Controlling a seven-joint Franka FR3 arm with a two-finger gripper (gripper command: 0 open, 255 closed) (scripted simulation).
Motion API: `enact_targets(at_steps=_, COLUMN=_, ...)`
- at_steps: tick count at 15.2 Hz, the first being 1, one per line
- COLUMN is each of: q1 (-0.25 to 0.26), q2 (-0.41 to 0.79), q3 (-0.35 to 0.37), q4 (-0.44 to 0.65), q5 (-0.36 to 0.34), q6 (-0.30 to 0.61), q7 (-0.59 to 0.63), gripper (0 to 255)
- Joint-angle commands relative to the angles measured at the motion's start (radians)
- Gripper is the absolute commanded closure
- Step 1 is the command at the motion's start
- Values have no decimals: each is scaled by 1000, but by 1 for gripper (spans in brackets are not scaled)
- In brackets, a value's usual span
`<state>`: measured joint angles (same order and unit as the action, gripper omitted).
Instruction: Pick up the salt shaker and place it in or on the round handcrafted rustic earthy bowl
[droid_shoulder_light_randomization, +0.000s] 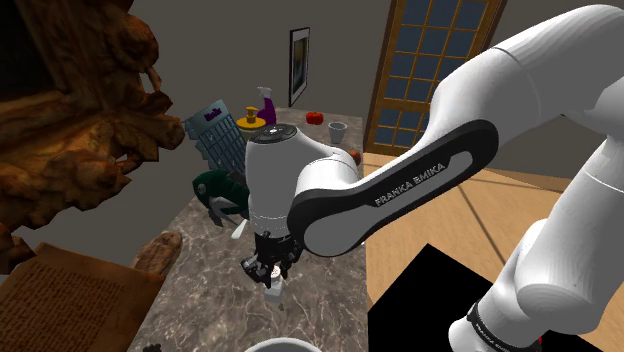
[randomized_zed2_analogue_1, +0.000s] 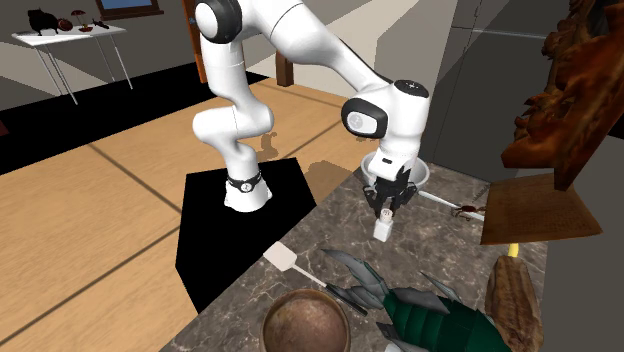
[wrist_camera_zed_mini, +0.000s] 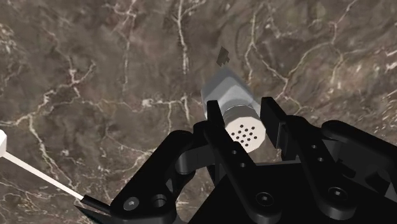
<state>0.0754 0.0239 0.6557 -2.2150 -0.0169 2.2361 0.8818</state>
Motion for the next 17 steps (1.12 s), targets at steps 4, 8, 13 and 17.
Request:
enact_targets(at_steps=4, q1=-1, q2=-9, q3=0, q4=6, q5=7, q6=-13, q7=-5, gripper=255)
enact_targets(at_steps=8, q1=-3, q2=-42, q3=-2, q4=32, q5=32, q6=-66, q7=-23, gripper=255)
enact_targets(at_steps=13, q1=-4, q2=-77, q3=-6, q4=70, q5=56, q6=-132, q7=-41, gripper=255)
enact_targets(at_steps=17, q1=-5, q2=-101, q3=-10, q4=104, q5=71, q6=-186, q7=-52, gripper=255)
